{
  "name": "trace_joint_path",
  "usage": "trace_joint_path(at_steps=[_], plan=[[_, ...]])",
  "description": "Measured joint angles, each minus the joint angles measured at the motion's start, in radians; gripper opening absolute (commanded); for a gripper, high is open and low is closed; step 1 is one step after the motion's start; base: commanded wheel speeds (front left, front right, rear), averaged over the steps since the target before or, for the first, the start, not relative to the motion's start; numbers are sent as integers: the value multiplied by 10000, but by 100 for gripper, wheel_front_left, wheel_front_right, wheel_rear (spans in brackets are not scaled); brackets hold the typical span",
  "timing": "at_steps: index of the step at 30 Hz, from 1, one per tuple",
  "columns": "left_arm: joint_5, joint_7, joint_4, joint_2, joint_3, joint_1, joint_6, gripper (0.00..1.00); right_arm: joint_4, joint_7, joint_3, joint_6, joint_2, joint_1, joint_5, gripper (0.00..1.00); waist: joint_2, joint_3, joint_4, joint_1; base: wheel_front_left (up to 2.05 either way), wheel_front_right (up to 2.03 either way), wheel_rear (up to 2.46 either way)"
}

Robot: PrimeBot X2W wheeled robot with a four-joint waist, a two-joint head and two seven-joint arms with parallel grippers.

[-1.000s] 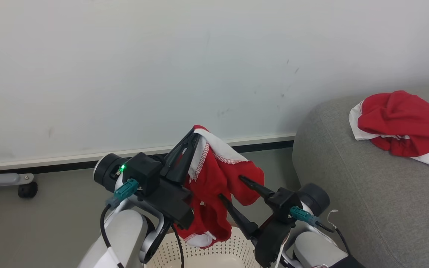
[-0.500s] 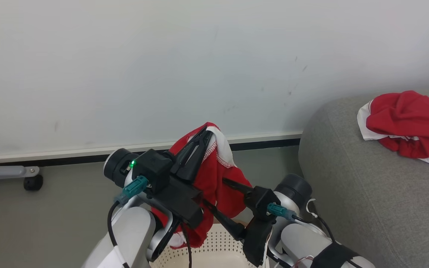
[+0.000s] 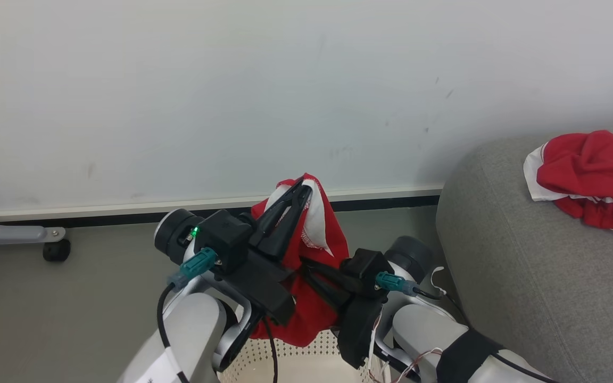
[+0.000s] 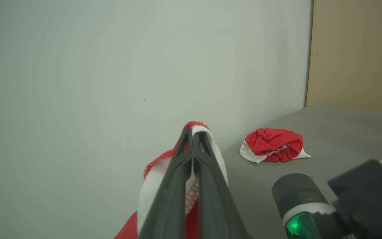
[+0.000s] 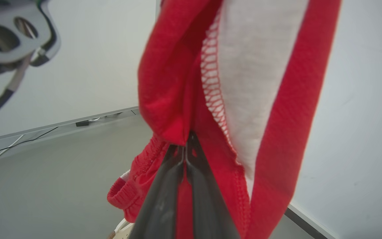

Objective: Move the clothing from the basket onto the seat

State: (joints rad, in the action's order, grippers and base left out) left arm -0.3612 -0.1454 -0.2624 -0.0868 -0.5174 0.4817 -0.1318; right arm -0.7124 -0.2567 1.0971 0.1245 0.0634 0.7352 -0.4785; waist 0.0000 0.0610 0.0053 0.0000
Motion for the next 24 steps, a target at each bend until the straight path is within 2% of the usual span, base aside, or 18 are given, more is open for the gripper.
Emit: trace_joint_path(at_steps=[7,8,9,11,12,13,14,20,24], plan=[[-153,0,-21,-224,326,-102,96,0,-209,0,61,0,-6,155,-451,0,0,-64,-178,1,0,0,0],[-167,2,-35,-247,372,-189,100,7,-270,0,44,0,-6,157,-502,0,0,-72,-222,0,0,0,0],[-182,2,-58,-276,408,-269,102,30,-328,0,25,0,-6,159,-543,0,0,-81,-271,0,0,0,0],[-242,0,-102,-372,500,-431,132,42,-410,0,-67,0,-2,170,-663,0,0,-99,-384,0,0,0,0],[-255,0,-130,-403,533,-479,173,65,-456,0,-134,0,-6,183,-721,0,0,-108,-445,1,0,0,0],[-263,-2,-128,-430,581,-549,174,96,-508,0,-209,0,-6,196,-777,0,0,-117,-512,0,0,0,0],[-291,-2,-146,-466,602,-620,174,100,-593,0,-280,0,-8,222,-784,0,0,-126,-580,0,0,0,0],[-546,-63,-234,-566,792,-991,268,100,-752,0,-773,0,142,404,-878,0,0,-173,-1058,0,0,0,0],[-598,-128,-249,-625,811,-1222,268,100,-779,2,-1099,0,570,408,-941,0,0,-197,-1429,0,0,0,0]])
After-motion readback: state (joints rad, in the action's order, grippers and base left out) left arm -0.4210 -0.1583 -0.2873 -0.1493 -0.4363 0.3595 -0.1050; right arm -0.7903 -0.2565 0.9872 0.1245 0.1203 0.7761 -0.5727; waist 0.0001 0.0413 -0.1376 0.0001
